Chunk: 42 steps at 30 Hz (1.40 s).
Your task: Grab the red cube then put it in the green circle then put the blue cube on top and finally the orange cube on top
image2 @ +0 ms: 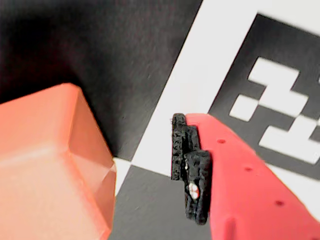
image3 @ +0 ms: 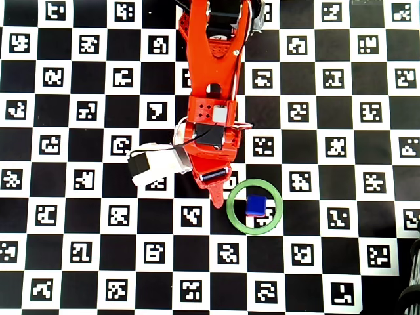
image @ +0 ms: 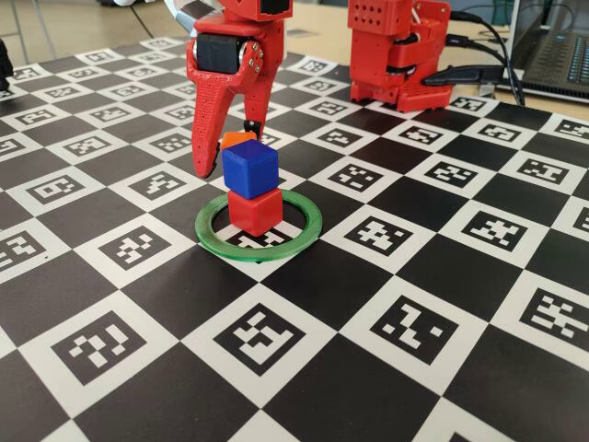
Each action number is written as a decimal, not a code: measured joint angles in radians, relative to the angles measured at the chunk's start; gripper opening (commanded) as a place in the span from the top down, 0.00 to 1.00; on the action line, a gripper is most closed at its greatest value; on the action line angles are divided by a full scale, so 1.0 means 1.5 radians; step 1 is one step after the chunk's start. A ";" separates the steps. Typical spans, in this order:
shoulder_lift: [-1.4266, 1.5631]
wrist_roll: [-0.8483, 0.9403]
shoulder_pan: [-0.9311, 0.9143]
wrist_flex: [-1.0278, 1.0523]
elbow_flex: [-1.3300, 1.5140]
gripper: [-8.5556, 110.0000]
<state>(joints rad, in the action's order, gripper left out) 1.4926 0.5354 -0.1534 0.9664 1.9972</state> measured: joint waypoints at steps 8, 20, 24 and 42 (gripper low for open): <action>0.000 0.083 0.002 0.000 -0.003 0.51; -0.014 0.136 0.036 0.012 -0.008 0.51; -0.016 0.142 0.039 0.012 -0.015 0.51; -0.016 0.145 0.036 -0.001 -0.016 0.66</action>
<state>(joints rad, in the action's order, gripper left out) 1.4680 0.7532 -0.0997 0.9649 1.9727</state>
